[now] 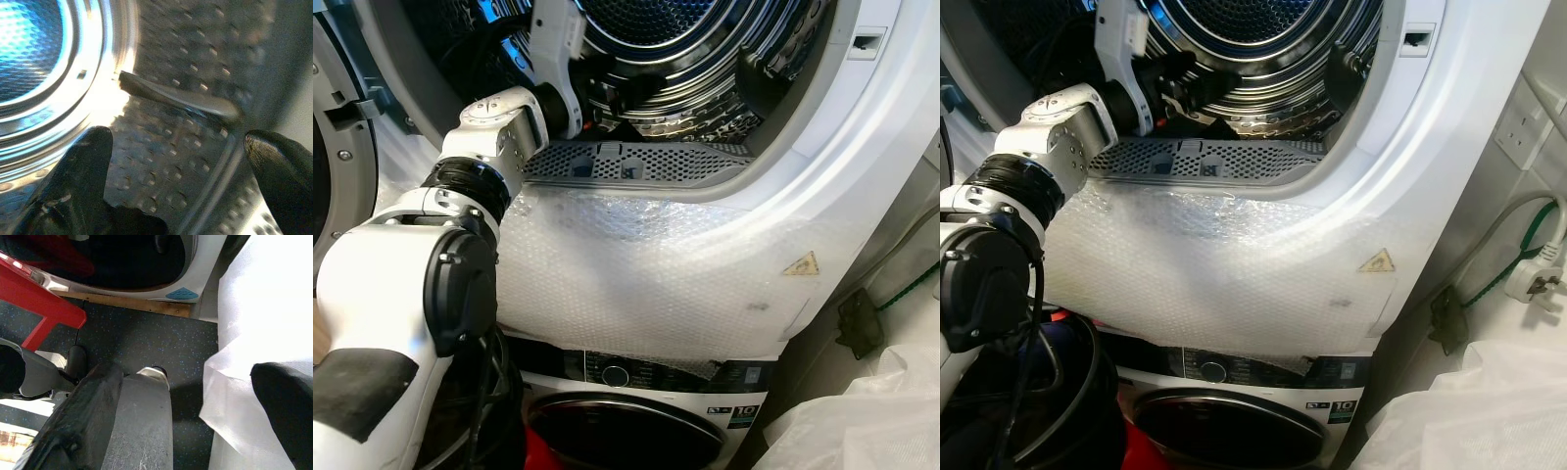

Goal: Clothes washing

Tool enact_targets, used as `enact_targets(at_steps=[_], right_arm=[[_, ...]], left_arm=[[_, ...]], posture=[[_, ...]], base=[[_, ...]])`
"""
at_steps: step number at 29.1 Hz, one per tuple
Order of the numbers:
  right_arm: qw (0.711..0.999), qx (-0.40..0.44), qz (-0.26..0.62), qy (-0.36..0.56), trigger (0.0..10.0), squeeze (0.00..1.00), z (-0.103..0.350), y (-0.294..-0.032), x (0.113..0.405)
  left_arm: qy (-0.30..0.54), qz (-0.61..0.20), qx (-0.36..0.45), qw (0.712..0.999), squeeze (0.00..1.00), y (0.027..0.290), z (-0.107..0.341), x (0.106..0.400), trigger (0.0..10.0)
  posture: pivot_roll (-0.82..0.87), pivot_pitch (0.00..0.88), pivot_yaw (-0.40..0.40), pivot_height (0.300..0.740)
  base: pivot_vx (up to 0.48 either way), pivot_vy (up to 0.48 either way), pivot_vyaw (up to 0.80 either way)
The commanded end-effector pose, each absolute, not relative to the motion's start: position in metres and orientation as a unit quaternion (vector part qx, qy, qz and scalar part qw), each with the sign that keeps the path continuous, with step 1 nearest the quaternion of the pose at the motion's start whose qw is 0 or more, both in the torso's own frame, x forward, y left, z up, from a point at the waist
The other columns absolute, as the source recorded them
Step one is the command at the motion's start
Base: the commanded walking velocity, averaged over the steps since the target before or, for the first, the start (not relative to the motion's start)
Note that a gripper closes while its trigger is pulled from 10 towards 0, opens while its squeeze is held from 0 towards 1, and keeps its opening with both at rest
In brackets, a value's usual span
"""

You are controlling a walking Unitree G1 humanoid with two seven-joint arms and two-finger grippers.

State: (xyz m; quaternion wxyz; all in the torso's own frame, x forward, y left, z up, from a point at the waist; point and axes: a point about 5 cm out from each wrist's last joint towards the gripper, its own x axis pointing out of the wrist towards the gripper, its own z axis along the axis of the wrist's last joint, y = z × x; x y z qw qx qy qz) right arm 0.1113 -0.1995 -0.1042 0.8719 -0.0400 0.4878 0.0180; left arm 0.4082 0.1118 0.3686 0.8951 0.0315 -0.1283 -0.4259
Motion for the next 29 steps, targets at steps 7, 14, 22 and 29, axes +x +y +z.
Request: enact_targets(at_steps=[7,14,22,29], right_arm=[[0.843,-0.034,0.025,0.536,10.0,0.0,-0.113,-0.194,0.086],[0.845,-0.035,0.024,0.533,10.0,0.0,-0.112,-0.195,0.089],[0.846,-0.029,0.025,0.532,10.0,0.0,-0.113,-0.187,0.092],[0.851,-0.022,0.034,0.523,10.0,0.0,-0.112,-0.174,0.103]], left_arm=[[-0.188,-0.473,0.156,0.847,0.0,0.096,0.401,0.394,10.0],[-0.238,-0.448,0.141,0.85,0.0,0.094,0.42,0.39,10.0],[-0.327,-0.487,0.168,0.792,0.0,0.089,0.427,0.376,10.0],[-0.391,-0.52,0.177,0.739,0.0,0.082,0.388,0.357,10.0]], posture=[[-0.09,0.05,0.023,0.74],[-0.08,0.053,0.025,0.74],[-0.06,0.037,0.043,0.74],[-0.02,0.009,0.053,0.74]], base=[[0.0,0.0,0.0],[0.0,0.0,0.0],[0.0,0.0,0.0],[0.0,0.0,0.0]])
